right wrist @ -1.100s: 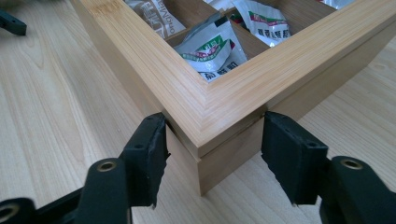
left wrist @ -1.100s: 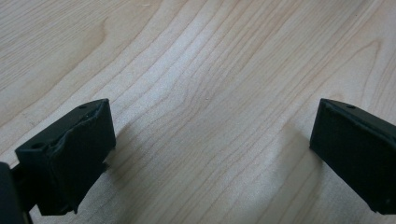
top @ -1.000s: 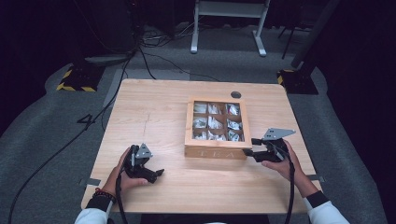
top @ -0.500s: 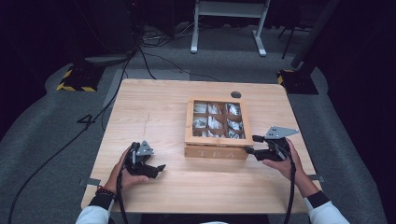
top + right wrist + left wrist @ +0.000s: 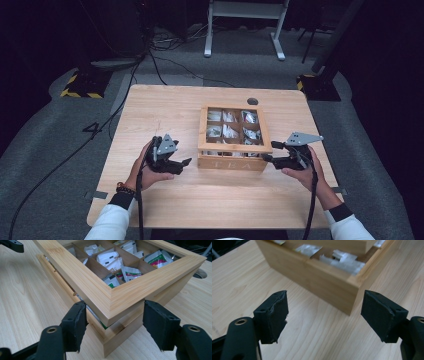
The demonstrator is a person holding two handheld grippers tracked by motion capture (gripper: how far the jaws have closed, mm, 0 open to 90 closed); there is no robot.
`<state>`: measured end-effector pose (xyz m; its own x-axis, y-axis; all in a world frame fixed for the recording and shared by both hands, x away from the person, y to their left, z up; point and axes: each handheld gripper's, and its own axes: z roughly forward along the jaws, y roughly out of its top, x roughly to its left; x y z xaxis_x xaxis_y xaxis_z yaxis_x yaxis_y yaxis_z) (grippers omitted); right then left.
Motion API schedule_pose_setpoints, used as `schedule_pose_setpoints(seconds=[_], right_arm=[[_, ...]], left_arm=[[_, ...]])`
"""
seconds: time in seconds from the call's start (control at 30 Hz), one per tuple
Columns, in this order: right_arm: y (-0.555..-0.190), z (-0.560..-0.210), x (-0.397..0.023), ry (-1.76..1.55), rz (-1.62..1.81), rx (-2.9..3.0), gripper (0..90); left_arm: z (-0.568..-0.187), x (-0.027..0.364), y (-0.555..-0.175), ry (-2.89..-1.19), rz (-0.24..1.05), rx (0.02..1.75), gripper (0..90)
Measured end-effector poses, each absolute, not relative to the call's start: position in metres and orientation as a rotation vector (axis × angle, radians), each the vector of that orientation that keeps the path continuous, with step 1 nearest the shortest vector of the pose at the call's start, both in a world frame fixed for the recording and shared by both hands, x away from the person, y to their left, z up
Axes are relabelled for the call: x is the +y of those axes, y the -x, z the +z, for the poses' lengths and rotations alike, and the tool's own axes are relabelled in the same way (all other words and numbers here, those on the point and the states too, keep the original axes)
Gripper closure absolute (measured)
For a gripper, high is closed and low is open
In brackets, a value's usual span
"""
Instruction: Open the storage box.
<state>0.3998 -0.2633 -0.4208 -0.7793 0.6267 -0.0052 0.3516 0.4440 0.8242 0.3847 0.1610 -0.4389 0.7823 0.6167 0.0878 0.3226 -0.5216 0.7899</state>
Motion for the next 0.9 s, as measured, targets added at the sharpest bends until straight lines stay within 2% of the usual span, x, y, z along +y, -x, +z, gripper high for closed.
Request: schedule_pose_setpoints(seconds=[0.37, 0.9], right_arm=[[-0.401, -0.414, -0.264, -0.844, 1.277, 2.369, 36.1], [-0.404, -0.402, -0.266, -0.864, 1.341, 2.325, 35.9]], left_arm=[[-0.428, 0.129, -0.4, -2.153, 0.55, 0.624, 27.5], [-0.414, 0.123, -0.412, -2.071, 0.606, 0.574, 32.0]])
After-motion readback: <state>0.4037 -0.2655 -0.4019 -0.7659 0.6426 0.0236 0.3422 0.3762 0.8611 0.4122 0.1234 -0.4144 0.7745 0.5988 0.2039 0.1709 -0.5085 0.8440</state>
